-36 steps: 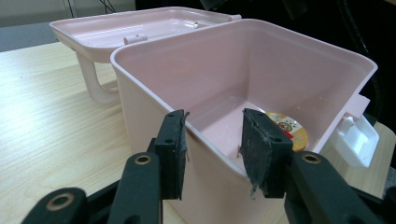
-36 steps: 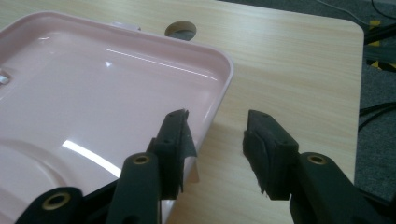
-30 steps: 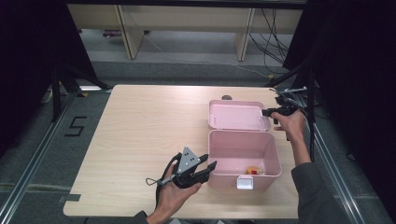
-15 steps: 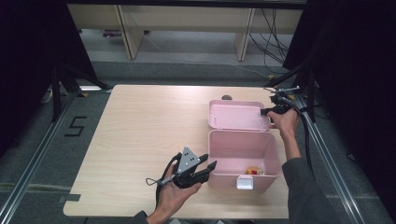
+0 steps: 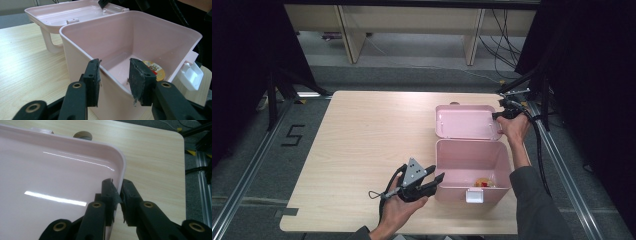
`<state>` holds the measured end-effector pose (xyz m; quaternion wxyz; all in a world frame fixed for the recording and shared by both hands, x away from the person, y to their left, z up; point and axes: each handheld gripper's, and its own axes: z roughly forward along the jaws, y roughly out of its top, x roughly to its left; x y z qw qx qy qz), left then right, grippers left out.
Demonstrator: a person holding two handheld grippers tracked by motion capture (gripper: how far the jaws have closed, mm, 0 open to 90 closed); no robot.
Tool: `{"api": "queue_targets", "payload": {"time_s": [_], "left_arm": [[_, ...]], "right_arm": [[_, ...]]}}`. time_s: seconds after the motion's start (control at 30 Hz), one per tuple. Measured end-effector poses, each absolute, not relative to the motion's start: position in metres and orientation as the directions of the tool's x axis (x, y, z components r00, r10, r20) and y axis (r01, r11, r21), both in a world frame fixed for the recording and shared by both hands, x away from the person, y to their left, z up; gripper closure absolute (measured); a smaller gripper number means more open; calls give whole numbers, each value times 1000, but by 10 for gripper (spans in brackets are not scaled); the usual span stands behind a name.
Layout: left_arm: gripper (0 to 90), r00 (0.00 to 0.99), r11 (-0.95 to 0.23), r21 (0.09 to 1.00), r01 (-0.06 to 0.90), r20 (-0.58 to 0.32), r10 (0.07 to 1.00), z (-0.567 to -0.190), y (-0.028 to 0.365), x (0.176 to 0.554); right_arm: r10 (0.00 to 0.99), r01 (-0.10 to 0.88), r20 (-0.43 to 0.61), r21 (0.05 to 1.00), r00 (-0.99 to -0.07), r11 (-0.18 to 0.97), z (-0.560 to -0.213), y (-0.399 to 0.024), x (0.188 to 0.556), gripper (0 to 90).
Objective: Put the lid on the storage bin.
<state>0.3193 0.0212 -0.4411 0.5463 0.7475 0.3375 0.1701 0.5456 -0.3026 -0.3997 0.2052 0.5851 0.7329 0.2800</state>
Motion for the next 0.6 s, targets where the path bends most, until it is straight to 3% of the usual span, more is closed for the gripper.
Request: {"api": "queue_targets", "payload": {"time_s": [0.13,0.17,0.23,0.3,0.43,0.6], "left_arm": [[607,713,-168,934,315,-116,691,-442,20,319],[606,713,-169,934,315,-116,691,-442,19,319],[606,712,-171,934,315,-113,693,-442,19,319],[606,711,-168,935,311,-112,694,-442,18,319],[605,711,-167,936,311,-112,695,-443,18,318],[604,709,-163,937,308,-112,697,-443,18,318]], "right_arm": [[968,707,-11,681,-253,192,-395,-305,544,826],[977,729,27,671,-212,140,-390,-302,541,829],[967,697,-20,690,-253,197,-386,-307,541,833],[974,694,17,705,-227,149,-381,-304,538,837],[966,650,-9,739,-258,180,-369,-307,534,845],[965,609,34,781,-262,138,-357,-309,525,856]]}}
